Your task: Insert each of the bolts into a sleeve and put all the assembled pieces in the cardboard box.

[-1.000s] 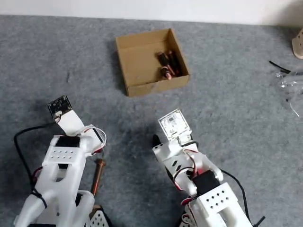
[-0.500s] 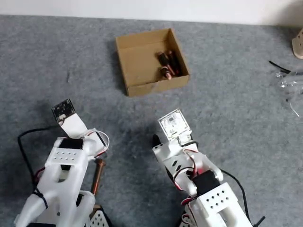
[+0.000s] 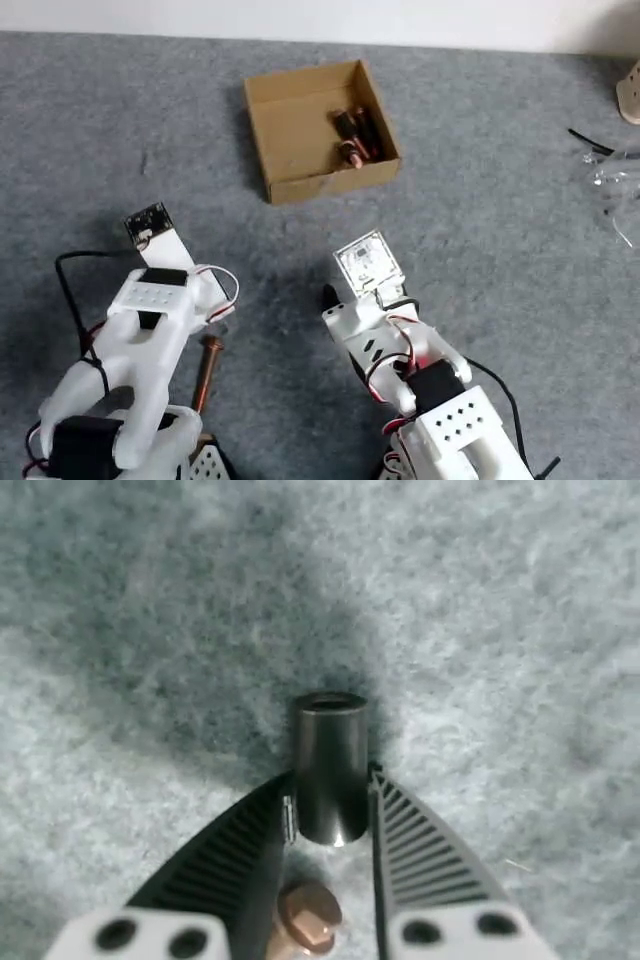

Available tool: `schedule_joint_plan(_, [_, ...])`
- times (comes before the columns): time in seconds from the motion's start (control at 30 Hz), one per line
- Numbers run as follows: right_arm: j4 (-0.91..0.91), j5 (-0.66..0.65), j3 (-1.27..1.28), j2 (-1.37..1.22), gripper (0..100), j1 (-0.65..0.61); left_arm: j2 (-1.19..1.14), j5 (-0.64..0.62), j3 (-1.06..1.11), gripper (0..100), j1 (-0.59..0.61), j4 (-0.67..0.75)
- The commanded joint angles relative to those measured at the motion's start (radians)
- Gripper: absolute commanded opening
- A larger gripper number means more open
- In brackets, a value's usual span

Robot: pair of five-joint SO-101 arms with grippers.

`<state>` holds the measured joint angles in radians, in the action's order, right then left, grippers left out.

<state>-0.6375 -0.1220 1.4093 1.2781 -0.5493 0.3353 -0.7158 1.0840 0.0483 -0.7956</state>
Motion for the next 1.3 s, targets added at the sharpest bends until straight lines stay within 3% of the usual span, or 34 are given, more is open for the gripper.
schedule_joint_plan(0.0, [0.033,-0.012,-0.005,0.013,25.9,0.008,-0.019,0.003,-0.039,0,-0.005,0.012])
schedule_joint_plan(0.13, [0.033,-0.012,-0.004,0.013,25.9,0.008,-0.019,0.071,-0.110,0,-0.047,-0.002])
schedule_joint_plan(0.33, [0.033,-0.011,-0.005,0.015,25.9,0.061,-0.021,0.084,-0.369,0,-0.257,-0.293])
schedule_joint_plan(0.47, [0.033,-0.006,-0.005,0.015,25.9,0.107,-0.021,0.086,-0.539,0,-0.367,-0.379])
schedule_joint_plan(0.67, [0.033,0.000,-0.005,0.015,25.9,0.171,-0.030,0.087,-0.599,0,-0.519,-0.381])
schedule_joint_plan(0.8, [0.067,0.115,-0.004,0.015,25.9,0.282,-0.058,0.087,-0.579,0,-0.599,-0.361])
schedule_joint_plan(1.0, [0.124,0.144,0.002,0.015,25.9,0.338,-0.271,0.087,-0.544,0,-0.636,-0.241])
schedule_joint_plan(1.27, [0.125,0.144,0.002,0.015,25.9,0.338,-0.476,0.087,-0.598,0,-0.625,-0.238])
